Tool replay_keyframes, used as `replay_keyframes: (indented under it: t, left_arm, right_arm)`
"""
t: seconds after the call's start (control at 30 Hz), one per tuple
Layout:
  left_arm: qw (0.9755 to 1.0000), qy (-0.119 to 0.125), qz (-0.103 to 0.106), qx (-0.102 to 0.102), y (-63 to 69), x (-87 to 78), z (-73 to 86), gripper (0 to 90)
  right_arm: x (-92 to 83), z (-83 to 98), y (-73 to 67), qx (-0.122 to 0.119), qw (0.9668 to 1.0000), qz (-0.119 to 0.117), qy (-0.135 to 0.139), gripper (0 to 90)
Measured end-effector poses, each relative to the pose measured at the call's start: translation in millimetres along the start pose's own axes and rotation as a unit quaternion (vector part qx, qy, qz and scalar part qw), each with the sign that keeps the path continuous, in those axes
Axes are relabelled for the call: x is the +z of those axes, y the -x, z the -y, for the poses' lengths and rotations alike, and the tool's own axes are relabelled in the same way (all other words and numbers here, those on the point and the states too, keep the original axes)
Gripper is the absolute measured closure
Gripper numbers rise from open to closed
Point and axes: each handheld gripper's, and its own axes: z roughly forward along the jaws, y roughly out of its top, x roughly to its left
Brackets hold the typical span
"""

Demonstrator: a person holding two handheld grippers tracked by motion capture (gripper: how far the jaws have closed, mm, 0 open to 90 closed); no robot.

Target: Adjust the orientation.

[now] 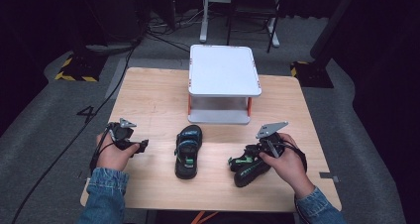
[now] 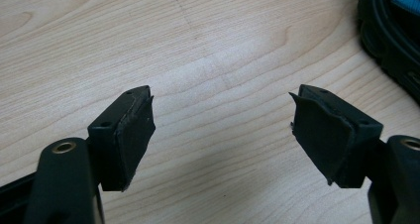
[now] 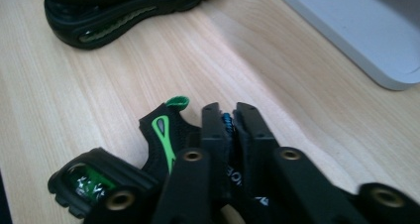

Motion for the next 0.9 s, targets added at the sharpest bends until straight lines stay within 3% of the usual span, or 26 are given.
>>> replay_keyframes:
  t: [0.27,0.4,0.43,0.53,0.7,0.9]
  left_arm:
    - [1.0,0.007,-0.005,-0.004,-0.9,-4.0,5.4,25.6]
    - [0.9999,0.006,-0.01,-0.007,-3.2,-7.6,10.1,25.9]
    - [0.9999,0.006,-0.012,-0.008,-3.7,-8.6,11.2,25.9]
    - [0.9998,0.007,-0.014,-0.014,-4.0,-10.9,14.5,26.0]
    - [0.9998,0.008,-0.014,-0.013,-4.2,-10.3,14.1,26.0]
    - [0.9999,0.007,-0.008,-0.005,-2.5,-5.9,8.0,26.0]
  right_arm:
    - [-2.7,-6.6,4.8,0.001,0.9996,0.017,0.022,87.5]
    - [-9.4,-14.4,6.9,-0.009,0.9975,0.029,0.065,87.6]
    - [-9.4,-14.4,6.9,-0.009,0.9975,0.029,0.065,87.6]
    - [-13.5,-19.3,4.7,-0.019,0.9943,0.035,0.098,87.5]
    - [-14.0,-19.4,2.6,-0.024,0.9938,0.034,0.103,87.4]
    - [-22.3,-13.7,-3.0,-0.017,0.9973,0.015,0.07,87.2]
